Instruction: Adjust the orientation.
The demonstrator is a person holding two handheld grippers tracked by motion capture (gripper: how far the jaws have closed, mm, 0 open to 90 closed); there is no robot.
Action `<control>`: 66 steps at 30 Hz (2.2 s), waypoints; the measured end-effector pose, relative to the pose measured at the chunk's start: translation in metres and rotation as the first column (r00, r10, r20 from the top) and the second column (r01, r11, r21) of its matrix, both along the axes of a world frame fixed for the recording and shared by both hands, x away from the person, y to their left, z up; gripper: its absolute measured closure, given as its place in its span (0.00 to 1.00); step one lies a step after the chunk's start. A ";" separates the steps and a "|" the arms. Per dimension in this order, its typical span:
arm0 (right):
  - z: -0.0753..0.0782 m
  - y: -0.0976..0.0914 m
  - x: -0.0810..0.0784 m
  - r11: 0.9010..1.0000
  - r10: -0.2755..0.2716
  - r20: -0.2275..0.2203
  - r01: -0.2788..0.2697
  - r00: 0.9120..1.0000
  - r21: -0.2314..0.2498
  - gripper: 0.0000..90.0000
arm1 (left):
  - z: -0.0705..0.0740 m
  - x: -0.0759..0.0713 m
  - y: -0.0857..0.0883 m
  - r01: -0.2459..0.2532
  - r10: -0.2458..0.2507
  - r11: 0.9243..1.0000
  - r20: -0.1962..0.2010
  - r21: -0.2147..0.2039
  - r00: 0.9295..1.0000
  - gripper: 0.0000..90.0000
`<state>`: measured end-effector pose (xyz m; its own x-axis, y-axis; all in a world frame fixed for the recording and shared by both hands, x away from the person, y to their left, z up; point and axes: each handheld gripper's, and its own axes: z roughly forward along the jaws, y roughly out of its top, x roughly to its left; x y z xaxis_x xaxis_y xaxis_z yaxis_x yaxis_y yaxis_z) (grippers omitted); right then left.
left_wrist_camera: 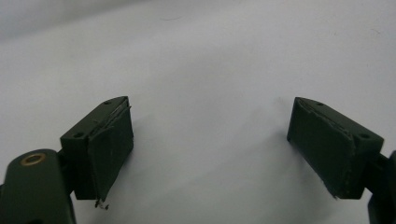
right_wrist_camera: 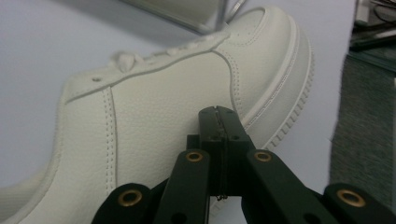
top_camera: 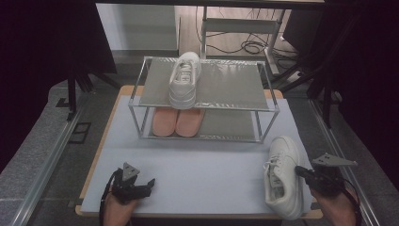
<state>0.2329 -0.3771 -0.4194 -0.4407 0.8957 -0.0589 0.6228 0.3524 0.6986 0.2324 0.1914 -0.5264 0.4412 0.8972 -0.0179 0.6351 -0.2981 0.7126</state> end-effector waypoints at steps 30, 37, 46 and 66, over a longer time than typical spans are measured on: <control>-0.048 -0.024 0.015 0.990 -0.029 -0.120 0.045 0.992 0.133 1.00 | 0.000 0.000 0.000 -0.001 0.001 1.000 -0.001 -0.002 1.000 0.16; -0.049 -0.010 0.021 0.990 0.005 -0.123 0.013 0.992 0.141 1.00 | 0.000 0.000 0.000 0.000 0.000 1.000 -0.002 -0.002 1.000 0.16; -0.050 -0.009 0.023 0.985 0.013 -0.130 0.010 0.991 0.174 1.00 | 0.000 0.000 0.000 -0.001 0.001 1.000 -0.002 -0.001 1.000 0.16; -0.058 -0.008 0.049 0.976 -0.003 -0.147 0.035 0.989 0.216 1.00 | 0.000 0.000 0.000 -0.001 0.001 1.000 -0.002 -0.002 1.000 0.16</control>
